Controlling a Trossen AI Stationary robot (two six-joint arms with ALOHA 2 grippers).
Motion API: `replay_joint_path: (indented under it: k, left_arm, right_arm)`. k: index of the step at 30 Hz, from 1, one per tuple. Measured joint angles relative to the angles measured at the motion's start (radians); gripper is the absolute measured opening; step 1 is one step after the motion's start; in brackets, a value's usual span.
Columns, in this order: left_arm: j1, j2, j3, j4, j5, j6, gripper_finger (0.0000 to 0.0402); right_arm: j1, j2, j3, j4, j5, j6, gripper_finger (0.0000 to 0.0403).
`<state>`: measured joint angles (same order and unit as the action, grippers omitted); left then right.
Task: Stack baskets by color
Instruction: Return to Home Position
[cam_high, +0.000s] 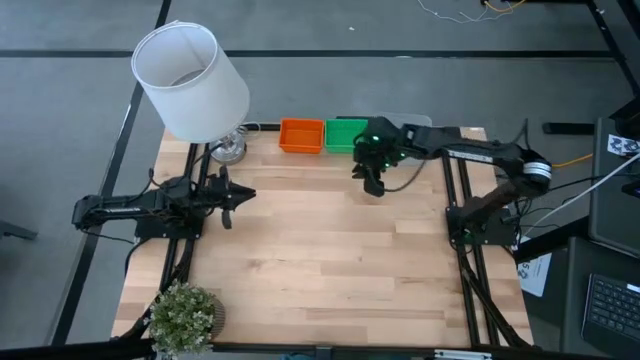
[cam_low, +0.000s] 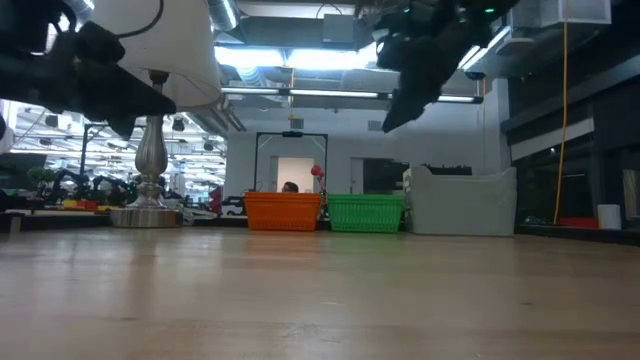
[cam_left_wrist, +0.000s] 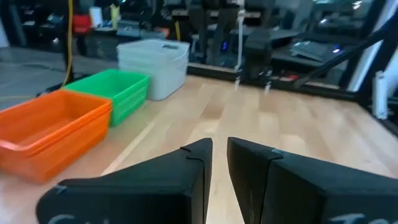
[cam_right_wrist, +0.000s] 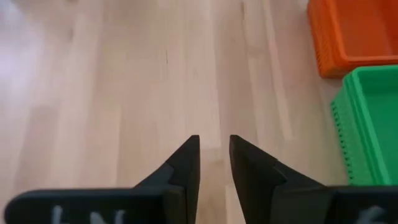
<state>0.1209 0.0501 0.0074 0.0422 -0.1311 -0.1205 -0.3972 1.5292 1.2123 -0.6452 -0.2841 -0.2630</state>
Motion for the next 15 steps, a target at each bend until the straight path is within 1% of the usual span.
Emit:
replay_joint_path:
  k: [4,8,12,15]
  left_arm:
    - [-0.049,-0.049,0.0,-0.003,0.001,0.0,0.0042]
    - [-0.086,-0.046,0.0,-0.005,0.002,0.0,0.0042]
    - [-0.099,-0.044,0.0,-0.005,0.002,0.0,0.0042]
    - [-0.099,-0.044,0.0,-0.004,0.002,0.0,0.0042]
  right_arm:
    - [0.014,-0.132,-0.143,0.135,-0.006,0.071,0.0087]
    - [0.045,-0.267,-0.282,0.247,-0.005,0.087,0.0087]
    - [0.074,-0.397,-0.41,0.347,-0.006,0.109,0.0087]
    - [0.092,-0.481,-0.471,0.422,-0.005,0.13,0.0087]
